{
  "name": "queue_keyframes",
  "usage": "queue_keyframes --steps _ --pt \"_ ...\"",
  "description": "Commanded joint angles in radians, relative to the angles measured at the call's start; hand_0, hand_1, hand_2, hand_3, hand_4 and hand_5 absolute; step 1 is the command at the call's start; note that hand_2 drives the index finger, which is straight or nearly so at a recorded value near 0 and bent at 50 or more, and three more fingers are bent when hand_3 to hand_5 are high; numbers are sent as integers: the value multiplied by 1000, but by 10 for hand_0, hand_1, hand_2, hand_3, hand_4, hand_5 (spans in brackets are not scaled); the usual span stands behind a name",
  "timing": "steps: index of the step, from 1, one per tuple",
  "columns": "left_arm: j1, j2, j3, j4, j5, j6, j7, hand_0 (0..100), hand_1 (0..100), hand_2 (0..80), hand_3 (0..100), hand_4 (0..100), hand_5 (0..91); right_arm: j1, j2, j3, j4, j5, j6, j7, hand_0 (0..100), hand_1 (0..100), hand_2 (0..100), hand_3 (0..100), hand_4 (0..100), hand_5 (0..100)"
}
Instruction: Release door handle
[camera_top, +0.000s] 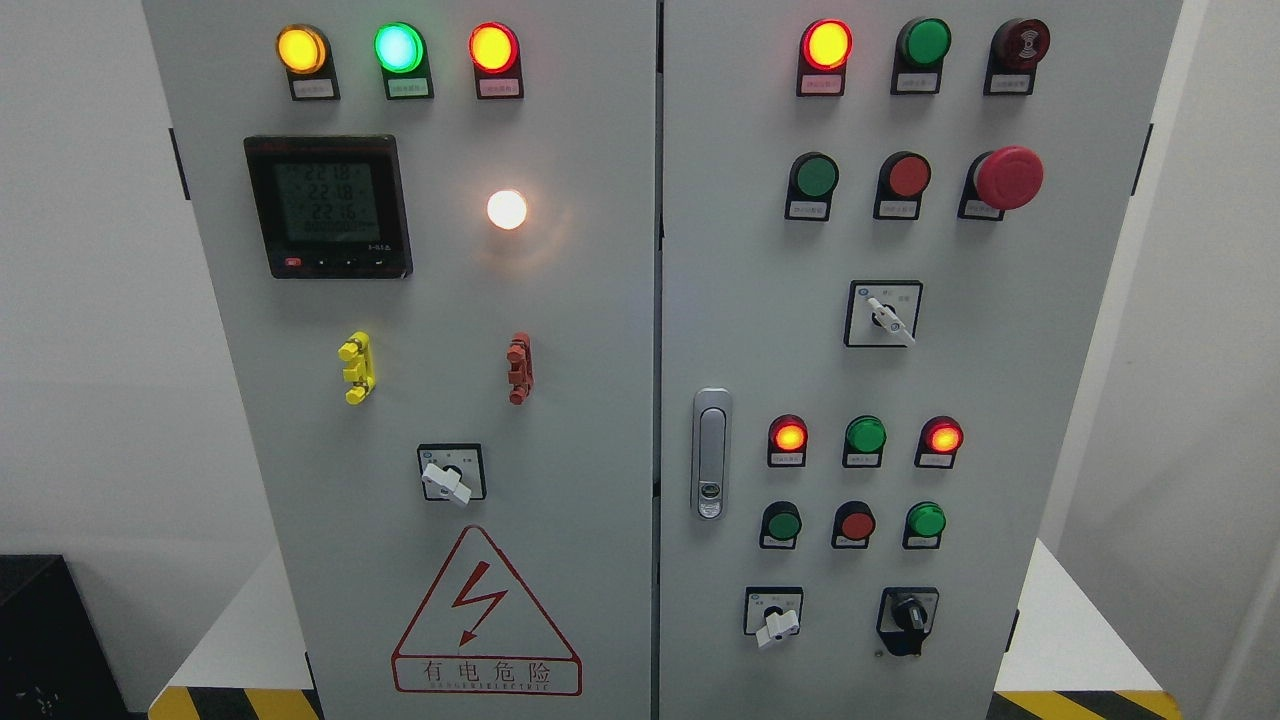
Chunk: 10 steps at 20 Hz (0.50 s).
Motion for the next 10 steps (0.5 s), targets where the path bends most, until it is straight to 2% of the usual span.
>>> queue_keyframes --steps 1,4,5,7,9,10 --pt "0 0 -21 -20 0 0 0 0 0 22 97 13 0 8 -1 2 -44 9 -17 -1 355 245 0 97 142 78" --pt "0 0 -21 -20 0 0 0 0 0 22 97 13 0 17 -2 3 -72 35 -20 -39 348 253 0 150 209 104" --pt "0 0 -21 -20 0 0 0 0 0 22 97 13 0 17 -2 2 -84 64 -20 -56 340 264 0 221 289 164" --pt "0 0 -21 -20 0 0 0 0 0 22 96 12 0 15 -2 2 -105 142 -20 -102 341 277 0 310 371 241" --pt "0 0 -21 -20 0 0 0 0 0 21 96 12 0 17 -2 9 -131 230 -20 -142 359 285 0 448 483 389" --pt "0 0 -21 -20 0 0 0 0 0 20 96 12 0 15 -1 11 -147 274 -18 -162 365 284 0 493 521 433"
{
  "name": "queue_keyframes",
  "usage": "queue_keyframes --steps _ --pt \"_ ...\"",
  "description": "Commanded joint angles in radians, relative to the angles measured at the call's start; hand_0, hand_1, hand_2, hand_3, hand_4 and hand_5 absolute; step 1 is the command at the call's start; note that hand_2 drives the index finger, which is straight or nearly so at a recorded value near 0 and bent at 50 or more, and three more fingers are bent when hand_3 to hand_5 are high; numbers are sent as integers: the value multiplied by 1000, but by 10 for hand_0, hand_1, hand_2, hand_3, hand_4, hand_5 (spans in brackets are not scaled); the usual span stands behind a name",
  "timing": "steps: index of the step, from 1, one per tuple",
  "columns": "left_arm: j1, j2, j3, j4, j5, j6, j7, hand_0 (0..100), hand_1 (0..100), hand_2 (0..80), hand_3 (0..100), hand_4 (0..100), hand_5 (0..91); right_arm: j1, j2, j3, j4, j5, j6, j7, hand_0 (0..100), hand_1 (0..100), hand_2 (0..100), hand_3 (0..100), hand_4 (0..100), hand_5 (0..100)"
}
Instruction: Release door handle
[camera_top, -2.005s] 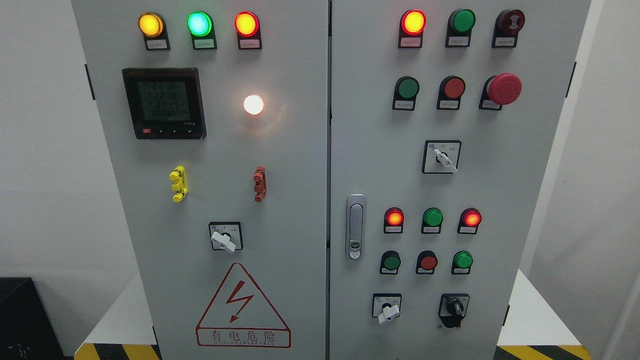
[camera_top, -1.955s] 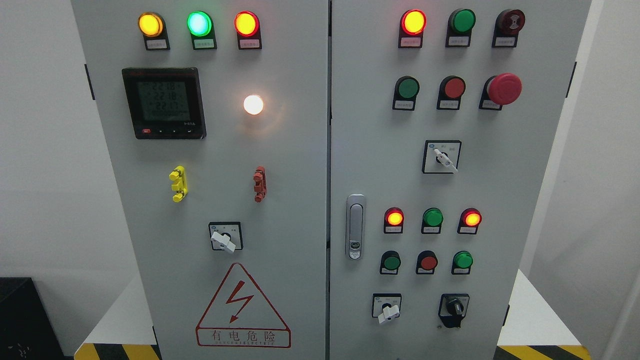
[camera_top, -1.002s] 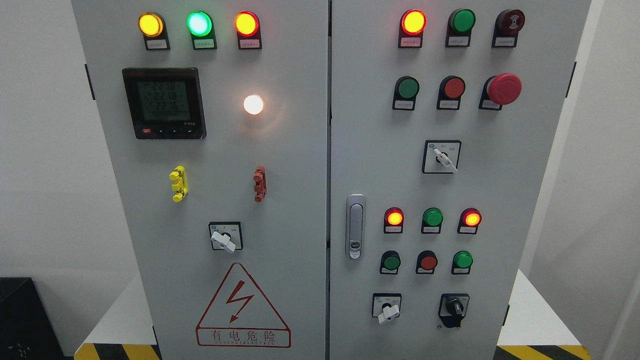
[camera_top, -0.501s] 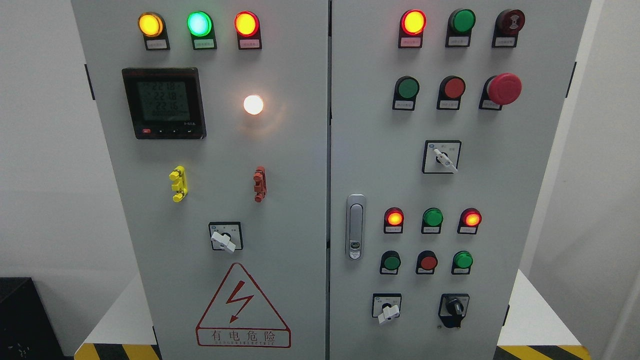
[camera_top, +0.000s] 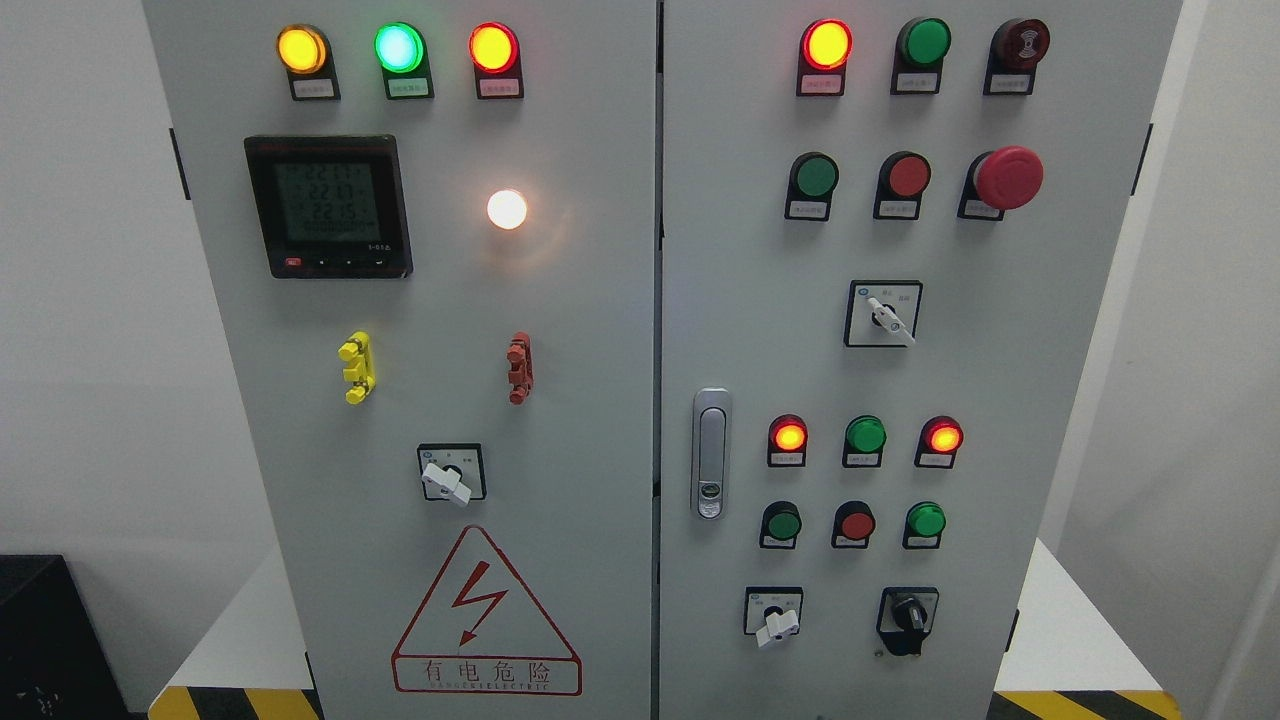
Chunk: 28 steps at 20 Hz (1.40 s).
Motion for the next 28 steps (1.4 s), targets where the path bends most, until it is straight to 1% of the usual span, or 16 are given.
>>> queue_keyframes --steps 1,2,3,4,5,8,11,14,16,18,20,21,22,25,28 --pt "0 0 -21 -20 0 0 0 0 0 20 96 12 0 -2 1 12 -100 200 2 -75 378 280 0 573 591 540" --pt "0 0 -21 -20 0 0 0 0 0 21 96 12 0 -7 1 16 -106 246 2 -96 389 275 0 635 650 610" --pt "0 0 -21 -20 0 0 0 0 0 21 96 12 0 -19 1 18 -114 294 4 -116 393 272 0 658 672 634" --pt "0 0 -21 -20 0 0 0 0 0 21 96 12 0 -34 1 18 -116 343 5 -132 396 273 0 763 752 753" --pt "0 0 -21 -20 0 0 0 0 0 20 95 12 0 -51 1 18 -117 387 5 -139 396 277 0 821 806 811" --pt "0 0 -21 -20 0 0 0 0 0 21 93 12 0 -94 4 33 -134 504 7 -143 386 312 0 908 880 894" --pt "0 0 -21 -20 0 0 0 0 0 21 93 14 0 -120 5 50 -136 622 10 -150 382 316 0 925 900 919" --pt "0 0 -21 -20 0 0 0 0 0 21 93 14 0 -145 5 71 -133 765 28 -192 375 312 0 938 910 934" --pt "0 0 -21 -20 0 0 0 0 0 21 93 14 0 -174 7 75 -125 846 57 -205 376 309 0 959 911 951" --pt "0 0 -21 -20 0 0 0 0 0 22 94 14 0 -201 7 88 -125 910 129 -205 378 307 0 995 915 958" --pt "0 0 -21 -20 0 0 0 0 0 23 94 14 0 -238 7 116 -125 975 218 -205 380 308 0 1000 915 964" --pt "0 0 -21 -20 0 0 0 0 0 23 94 14 0 -260 7 125 -123 1009 252 -205 380 309 0 1000 916 966" --pt "0 0 -21 -20 0 0 0 0 0 23 93 14 0 -281 7 134 -114 1048 275 -205 381 317 0 1000 916 967" --pt "0 0 -21 -20 0 0 0 0 0 22 91 14 0 -347 10 179 -71 1121 314 -205 397 341 0 1000 917 968" --pt "0 0 -21 -20 0 0 0 0 0 22 91 14 0 -370 8 222 -59 1151 366 -202 395 343 0 1000 918 968"
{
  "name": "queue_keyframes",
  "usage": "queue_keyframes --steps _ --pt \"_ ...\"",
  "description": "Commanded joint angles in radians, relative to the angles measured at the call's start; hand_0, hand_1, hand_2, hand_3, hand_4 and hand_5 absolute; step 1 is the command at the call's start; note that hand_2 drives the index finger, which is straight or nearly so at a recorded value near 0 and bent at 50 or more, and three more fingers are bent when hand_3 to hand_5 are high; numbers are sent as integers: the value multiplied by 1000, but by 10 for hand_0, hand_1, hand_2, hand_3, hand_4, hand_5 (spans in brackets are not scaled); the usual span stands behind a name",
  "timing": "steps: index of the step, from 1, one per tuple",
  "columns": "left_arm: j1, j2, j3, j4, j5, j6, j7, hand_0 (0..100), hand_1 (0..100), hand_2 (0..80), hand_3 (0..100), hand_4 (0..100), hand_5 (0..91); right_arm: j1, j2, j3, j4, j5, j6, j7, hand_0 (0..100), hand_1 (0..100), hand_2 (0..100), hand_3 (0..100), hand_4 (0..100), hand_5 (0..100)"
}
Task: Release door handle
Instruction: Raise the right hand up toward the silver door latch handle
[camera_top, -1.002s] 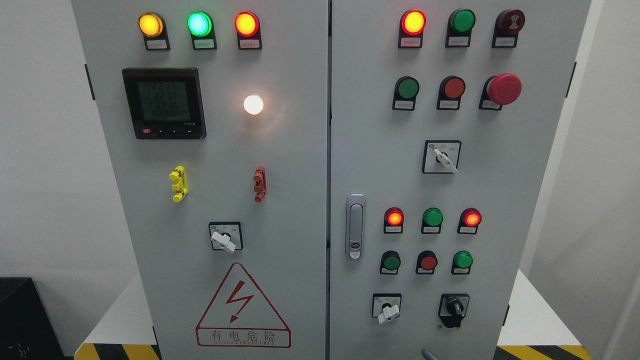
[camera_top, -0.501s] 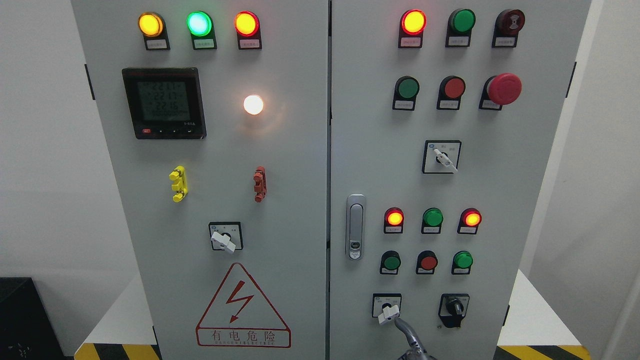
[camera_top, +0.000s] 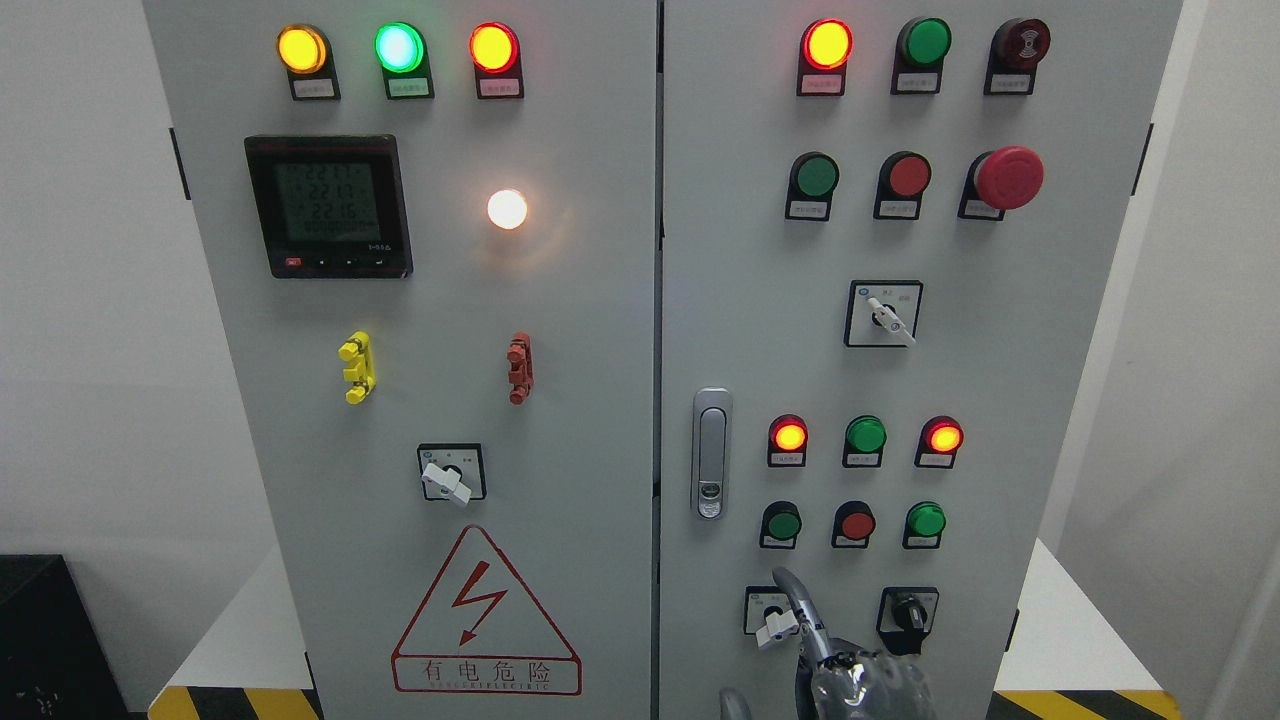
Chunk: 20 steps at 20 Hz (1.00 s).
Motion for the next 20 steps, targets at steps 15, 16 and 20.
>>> queue_keyframes --steps 15,16,20 --pt "0 0 -21 -20 0 0 0 0 0 21 91 13 0 -209 8 166 204 157 180 1 376 313 0 1000 932 969" --pt "0 0 -21 -20 0 0 0 0 0 21 92 13 0 -209 10 166 205 157 182 1 375 313 0 1000 941 969" --pt "0 0 -21 -20 0 0 0 0 0 23 94 13 0 -203 10 166 204 158 191 0 371 311 0 1000 951 969"
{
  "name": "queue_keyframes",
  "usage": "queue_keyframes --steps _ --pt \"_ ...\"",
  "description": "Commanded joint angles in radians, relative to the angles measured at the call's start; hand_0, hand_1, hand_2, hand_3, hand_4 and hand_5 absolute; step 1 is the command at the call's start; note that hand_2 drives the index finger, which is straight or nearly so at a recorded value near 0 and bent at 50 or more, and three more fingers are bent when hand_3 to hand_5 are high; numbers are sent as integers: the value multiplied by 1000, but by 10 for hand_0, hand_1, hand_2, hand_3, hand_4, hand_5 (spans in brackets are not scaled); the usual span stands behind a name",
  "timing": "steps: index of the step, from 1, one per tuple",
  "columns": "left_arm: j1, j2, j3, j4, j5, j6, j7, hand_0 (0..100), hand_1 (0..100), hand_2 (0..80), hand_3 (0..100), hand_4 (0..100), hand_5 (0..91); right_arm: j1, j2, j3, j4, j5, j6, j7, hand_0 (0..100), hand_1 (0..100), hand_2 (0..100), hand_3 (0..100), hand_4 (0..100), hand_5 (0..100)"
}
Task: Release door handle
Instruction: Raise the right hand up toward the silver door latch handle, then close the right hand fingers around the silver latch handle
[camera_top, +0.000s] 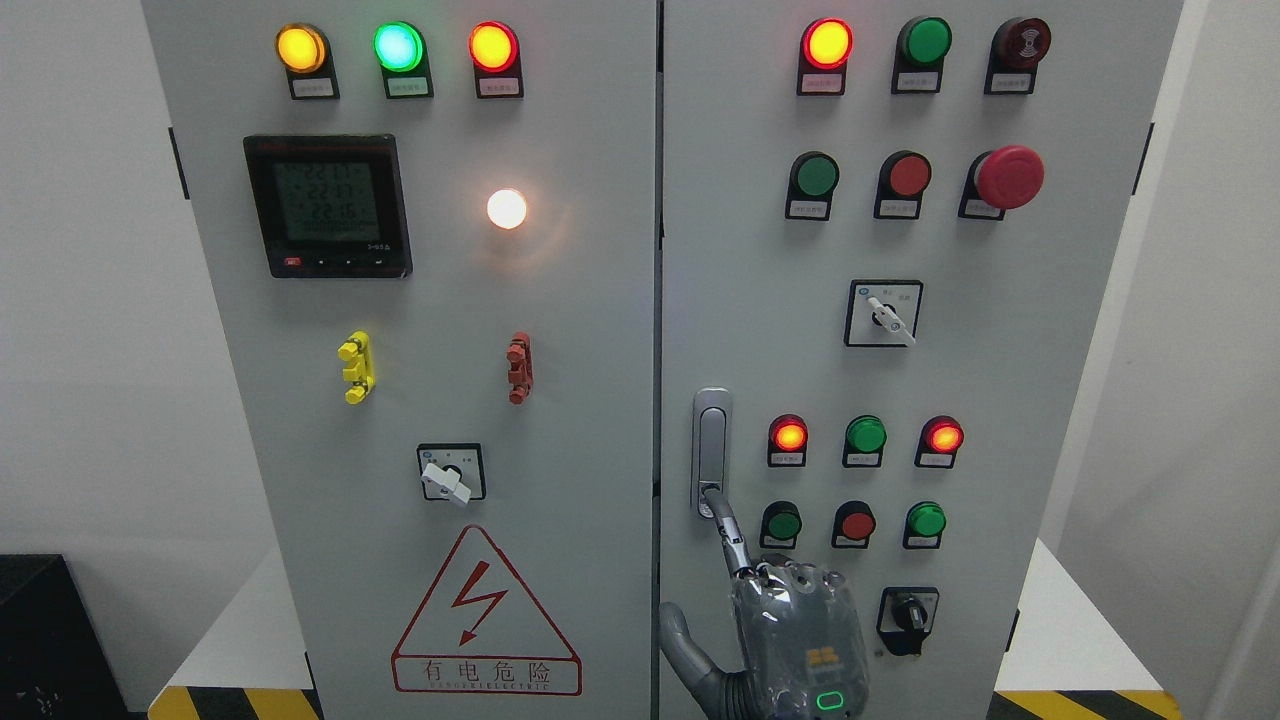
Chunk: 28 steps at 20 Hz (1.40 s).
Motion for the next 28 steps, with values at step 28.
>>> queue_keyframes --steps 28 --pt "0 0 -21 -20 0 0 0 0 0 23 93 12 0 -49 3 -18 70 27 22 2 359 307 0 1000 992 968"
